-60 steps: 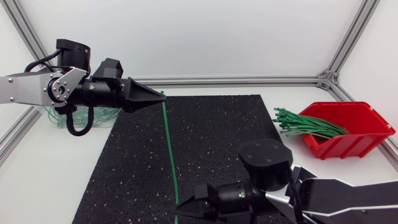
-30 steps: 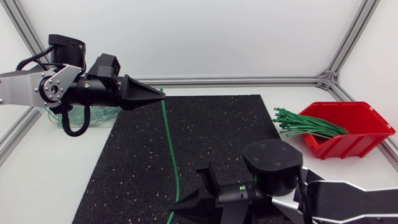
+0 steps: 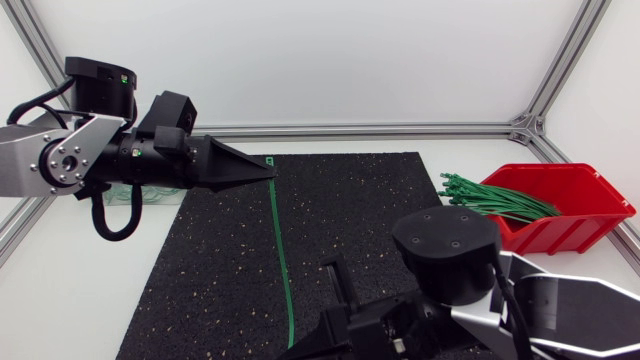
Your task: Take a green cable tie from the red box, thread the tail through the head to close it, then place it in the transparent bin on the left.
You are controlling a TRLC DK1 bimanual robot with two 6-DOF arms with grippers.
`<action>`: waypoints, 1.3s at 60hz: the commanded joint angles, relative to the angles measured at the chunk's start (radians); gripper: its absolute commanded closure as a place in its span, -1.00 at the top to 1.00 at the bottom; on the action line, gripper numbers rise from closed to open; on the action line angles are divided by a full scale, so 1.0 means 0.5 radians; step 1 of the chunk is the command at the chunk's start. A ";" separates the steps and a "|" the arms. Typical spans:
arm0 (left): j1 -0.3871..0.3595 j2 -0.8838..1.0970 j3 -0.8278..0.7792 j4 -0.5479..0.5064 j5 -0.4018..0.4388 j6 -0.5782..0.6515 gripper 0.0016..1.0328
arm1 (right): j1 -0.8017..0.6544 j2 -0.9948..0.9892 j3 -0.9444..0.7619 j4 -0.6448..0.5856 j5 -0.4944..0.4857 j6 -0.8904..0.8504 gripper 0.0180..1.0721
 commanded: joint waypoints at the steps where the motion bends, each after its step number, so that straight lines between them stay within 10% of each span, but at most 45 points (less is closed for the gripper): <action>1: -0.053 -0.162 -0.088 0.000 -0.019 0.040 -0.93 | -0.036 -0.106 0.141 -0.185 -0.031 0.291 -0.89; 22: -0.327 -0.564 -0.195 0.006 -0.265 -0.049 -0.93 | -0.134 -0.272 0.558 -0.866 -0.381 1.208 -0.89; 46: -0.501 -0.757 -0.122 0.028 -0.378 -0.147 -0.93 | -0.373 -0.348 0.859 -0.897 -0.795 2.337 -0.89; 78: -0.722 -0.886 -0.149 0.206 -0.753 -0.187 -0.93 | -0.401 -0.201 1.212 -0.955 -0.814 3.190 -0.89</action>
